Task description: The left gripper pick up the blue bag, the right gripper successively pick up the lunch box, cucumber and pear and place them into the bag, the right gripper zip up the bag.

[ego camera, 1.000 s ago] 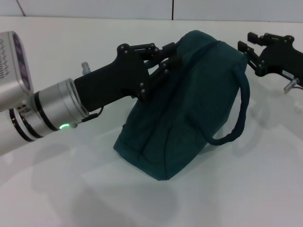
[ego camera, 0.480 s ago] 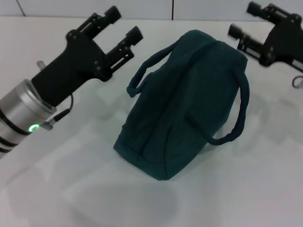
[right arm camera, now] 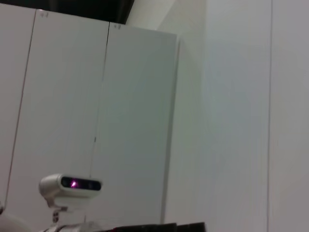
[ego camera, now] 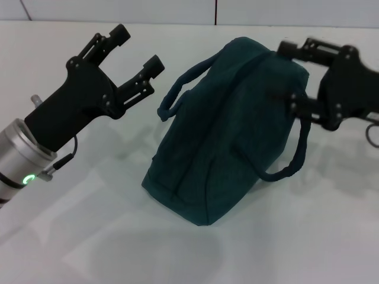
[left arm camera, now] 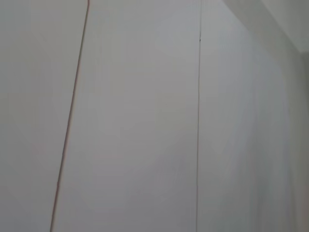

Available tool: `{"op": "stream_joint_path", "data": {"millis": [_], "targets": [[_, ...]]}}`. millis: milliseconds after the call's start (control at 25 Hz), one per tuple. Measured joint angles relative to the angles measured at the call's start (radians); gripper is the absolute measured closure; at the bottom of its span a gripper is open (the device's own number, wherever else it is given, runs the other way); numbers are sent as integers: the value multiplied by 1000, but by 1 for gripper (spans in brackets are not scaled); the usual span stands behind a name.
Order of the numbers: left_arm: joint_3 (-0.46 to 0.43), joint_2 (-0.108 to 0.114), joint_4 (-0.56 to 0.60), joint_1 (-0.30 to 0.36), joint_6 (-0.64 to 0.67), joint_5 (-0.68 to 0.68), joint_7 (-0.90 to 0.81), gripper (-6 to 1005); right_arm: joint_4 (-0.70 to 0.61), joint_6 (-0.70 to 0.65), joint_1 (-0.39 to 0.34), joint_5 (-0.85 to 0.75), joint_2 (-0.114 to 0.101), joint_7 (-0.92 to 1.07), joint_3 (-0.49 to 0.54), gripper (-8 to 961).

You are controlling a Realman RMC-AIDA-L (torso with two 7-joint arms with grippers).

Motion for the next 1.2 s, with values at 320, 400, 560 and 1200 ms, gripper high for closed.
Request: {"op": "stream_joint_path", "data": {"millis": [320, 400, 560, 1200], "targets": [[6, -6, -10, 27, 0, 7, 67, 121, 16, 8, -1, -22, 41, -5, 9, 333], [6, -6, -26, 25, 0, 12, 68, 121, 30, 9, -1, -22, 47, -11, 11, 333], [6, -5, -40, 24, -1, 20, 83, 122, 57, 9, 0, -15, 51, -19, 11, 333], [3, -2, -46, 25, -6, 68, 104, 123, 151, 3, 8, 80, 61, -111, 9, 333]]}}
